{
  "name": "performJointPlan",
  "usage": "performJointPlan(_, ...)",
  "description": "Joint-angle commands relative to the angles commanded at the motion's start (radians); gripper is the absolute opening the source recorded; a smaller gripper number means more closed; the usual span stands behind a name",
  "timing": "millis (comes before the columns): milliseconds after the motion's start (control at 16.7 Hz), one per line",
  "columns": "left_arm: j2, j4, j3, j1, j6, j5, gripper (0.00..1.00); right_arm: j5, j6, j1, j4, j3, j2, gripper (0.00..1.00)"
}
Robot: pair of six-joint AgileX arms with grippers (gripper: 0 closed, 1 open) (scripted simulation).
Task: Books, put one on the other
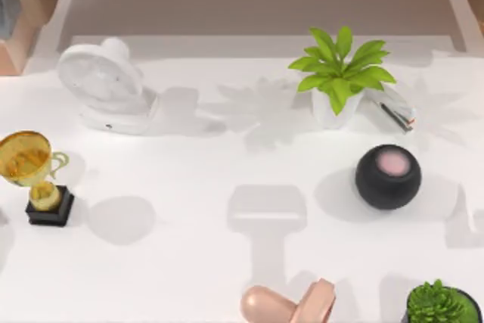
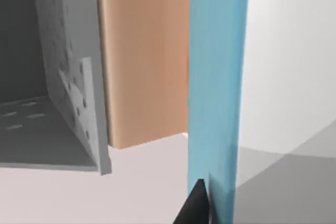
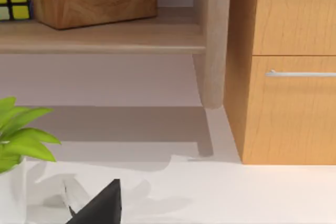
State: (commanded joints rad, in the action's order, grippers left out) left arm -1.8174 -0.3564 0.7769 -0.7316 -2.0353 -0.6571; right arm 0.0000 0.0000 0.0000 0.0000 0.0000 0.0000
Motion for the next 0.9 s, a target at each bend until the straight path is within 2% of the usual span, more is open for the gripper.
performJointPlan(240,-0.005,-0.003,0.002,0.003,0.002,0.002,0.0,0.0,0.0,0.0,0.0,0.0,0.0,1.0)
performJointPlan(900,-0.005,-0.003,0.002,0.003,0.002,0.002,0.83,0.0,0.0,0.0,0.0,0.0,0.0,1.0)
